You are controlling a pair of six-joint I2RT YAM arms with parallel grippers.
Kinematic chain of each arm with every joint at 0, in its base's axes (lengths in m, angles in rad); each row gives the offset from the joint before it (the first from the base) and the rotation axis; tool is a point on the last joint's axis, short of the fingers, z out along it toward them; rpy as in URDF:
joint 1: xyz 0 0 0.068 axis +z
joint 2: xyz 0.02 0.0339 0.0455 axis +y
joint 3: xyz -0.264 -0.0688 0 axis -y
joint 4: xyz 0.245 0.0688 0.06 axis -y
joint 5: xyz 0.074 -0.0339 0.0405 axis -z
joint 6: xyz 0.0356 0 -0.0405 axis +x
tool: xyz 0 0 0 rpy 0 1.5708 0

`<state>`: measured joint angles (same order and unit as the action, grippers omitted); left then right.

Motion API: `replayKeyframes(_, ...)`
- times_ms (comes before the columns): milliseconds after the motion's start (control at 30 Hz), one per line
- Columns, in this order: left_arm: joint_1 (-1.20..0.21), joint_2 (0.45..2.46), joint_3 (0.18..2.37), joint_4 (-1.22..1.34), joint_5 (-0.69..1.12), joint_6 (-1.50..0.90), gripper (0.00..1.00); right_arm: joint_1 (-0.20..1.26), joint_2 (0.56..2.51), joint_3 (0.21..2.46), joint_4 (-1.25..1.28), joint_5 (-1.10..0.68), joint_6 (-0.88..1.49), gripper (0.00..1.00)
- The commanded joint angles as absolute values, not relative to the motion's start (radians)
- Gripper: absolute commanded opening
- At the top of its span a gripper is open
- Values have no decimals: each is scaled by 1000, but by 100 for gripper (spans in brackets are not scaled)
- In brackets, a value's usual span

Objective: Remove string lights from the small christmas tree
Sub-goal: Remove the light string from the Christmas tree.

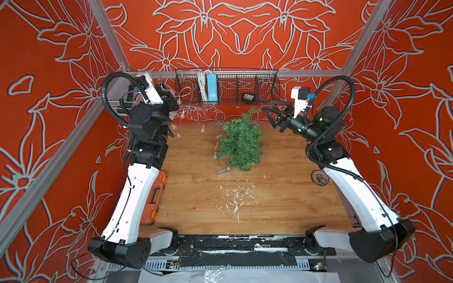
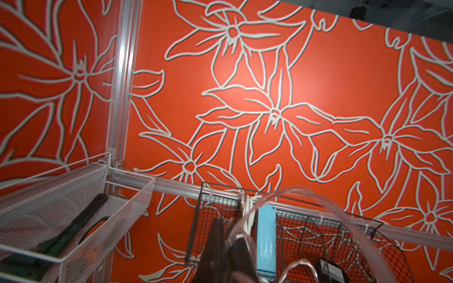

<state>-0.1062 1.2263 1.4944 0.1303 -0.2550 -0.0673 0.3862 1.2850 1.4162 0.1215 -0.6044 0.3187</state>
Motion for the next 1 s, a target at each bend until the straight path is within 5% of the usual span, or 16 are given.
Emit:
replayKeyframes(0,-89,1217,1444,149,-324,-65,0,435,1290,1408,-8,-584,237,61)
replayKeyframes(433,-77,1154,1440,110,-182,-163,0,847,1515,1495,-234,-277,-128,64)
replayKeyframes(967,-100,1177,1553,58,-97,-175,0,920,1936,1920,-280,-142,-203,67)
